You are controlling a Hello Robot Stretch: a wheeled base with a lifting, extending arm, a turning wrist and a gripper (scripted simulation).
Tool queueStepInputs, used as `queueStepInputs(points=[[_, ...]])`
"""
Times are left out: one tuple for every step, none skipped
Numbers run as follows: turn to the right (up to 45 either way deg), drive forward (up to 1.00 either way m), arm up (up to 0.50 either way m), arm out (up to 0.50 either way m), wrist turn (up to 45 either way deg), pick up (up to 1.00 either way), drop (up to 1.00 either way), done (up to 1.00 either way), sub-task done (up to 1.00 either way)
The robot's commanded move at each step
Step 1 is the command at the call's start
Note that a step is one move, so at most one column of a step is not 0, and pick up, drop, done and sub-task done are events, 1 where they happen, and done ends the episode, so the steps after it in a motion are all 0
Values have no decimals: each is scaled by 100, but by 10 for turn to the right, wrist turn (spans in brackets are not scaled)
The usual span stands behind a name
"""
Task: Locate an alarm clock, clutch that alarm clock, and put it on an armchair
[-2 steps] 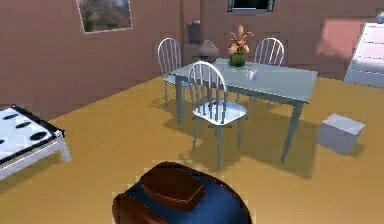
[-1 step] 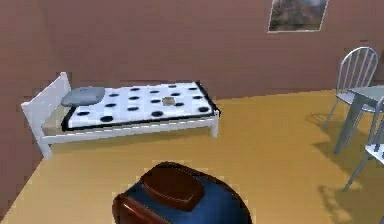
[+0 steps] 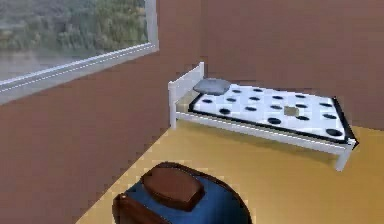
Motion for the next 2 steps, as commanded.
queueStepInputs(points=[[450, 0, 0, 0, 0, 0, 0, 0, 0], [450, 0, 0, 0, 0, 0, 0, 0, 0]])
